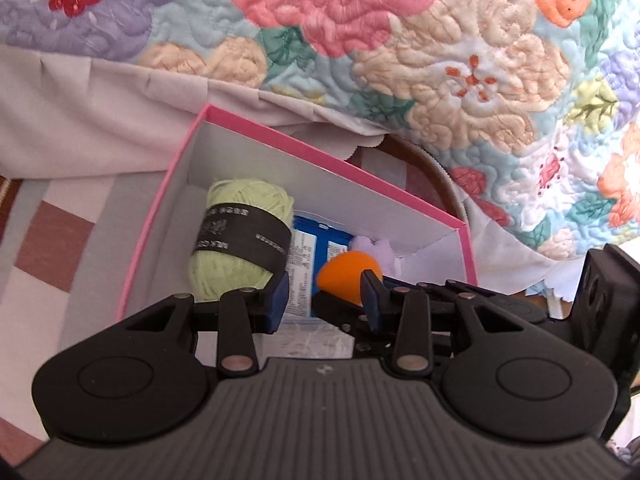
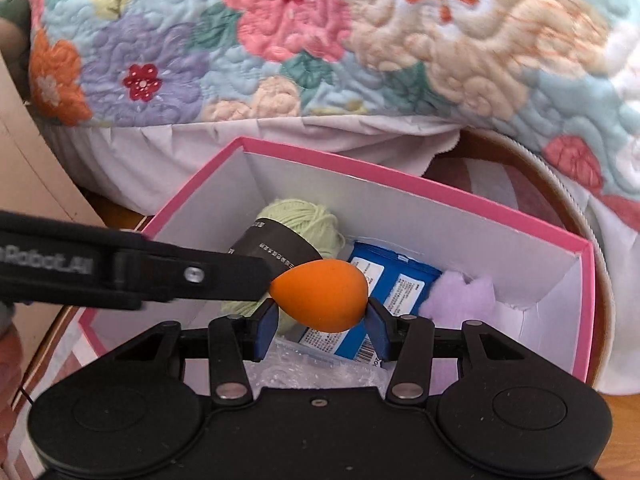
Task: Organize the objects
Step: 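Lower the sponge into the box beside the blue pack, then open the left gripper to release the sponge, then withdraw the left gripper up and back from the box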
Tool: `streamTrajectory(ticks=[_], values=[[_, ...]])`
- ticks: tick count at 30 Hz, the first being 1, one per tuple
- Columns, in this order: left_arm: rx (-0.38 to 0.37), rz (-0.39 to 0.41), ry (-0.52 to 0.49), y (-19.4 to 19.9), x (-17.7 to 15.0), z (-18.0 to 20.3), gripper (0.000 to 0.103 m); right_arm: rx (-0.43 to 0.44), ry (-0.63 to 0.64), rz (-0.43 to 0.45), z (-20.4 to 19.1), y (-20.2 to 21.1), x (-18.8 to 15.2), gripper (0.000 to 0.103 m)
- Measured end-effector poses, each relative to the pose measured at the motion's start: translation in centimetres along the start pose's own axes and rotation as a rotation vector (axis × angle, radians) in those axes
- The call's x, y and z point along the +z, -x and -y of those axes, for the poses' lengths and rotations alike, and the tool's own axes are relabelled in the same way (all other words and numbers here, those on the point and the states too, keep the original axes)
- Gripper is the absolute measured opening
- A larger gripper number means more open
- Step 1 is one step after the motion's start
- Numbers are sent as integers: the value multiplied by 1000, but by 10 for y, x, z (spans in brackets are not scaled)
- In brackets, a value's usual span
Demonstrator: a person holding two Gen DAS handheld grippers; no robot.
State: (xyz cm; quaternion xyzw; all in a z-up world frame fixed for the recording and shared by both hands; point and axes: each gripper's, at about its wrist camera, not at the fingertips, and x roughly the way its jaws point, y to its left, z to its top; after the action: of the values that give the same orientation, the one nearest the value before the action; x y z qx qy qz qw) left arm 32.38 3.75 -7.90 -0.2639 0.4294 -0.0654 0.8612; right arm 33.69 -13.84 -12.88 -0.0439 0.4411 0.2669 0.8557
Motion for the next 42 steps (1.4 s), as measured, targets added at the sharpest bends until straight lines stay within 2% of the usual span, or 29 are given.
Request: streamTrajectory(ticks=[4, 7, 9, 13, 19, 28, 31, 37, 42], values=[[22, 10, -11, 10, -2, 1, 40, 6, -18, 13, 2, 5, -2, 54], [82, 16, -56, 17, -6, 7, 42, 55, -56, 40, 4, 15, -5, 61], [85, 18, -46, 22, -8, 6, 43, 61, -59, 54, 3, 22, -5, 62], [74, 20, -12, 36, -13, 2, 44, 33, -49, 74, 0, 35, -6, 62], [136, 15, -34, 58, -22, 2, 52, 44, -64, 133, -7, 67, -18, 62], [200, -24, -47, 83, -39, -2, 59, -17, -55, 183, -21, 103, -45, 68], [184, -30, -67, 92, -43, 0, 63, -33, -64, 170, -26, 112, -48, 68], [222, -12, -123, 119, -54, 11, 66, -53, -96, 166, -38, 138, -52, 74], [281, -20, -181, 139, -68, 19, 70, -66, -103, 174, -54, 159, -60, 78]])
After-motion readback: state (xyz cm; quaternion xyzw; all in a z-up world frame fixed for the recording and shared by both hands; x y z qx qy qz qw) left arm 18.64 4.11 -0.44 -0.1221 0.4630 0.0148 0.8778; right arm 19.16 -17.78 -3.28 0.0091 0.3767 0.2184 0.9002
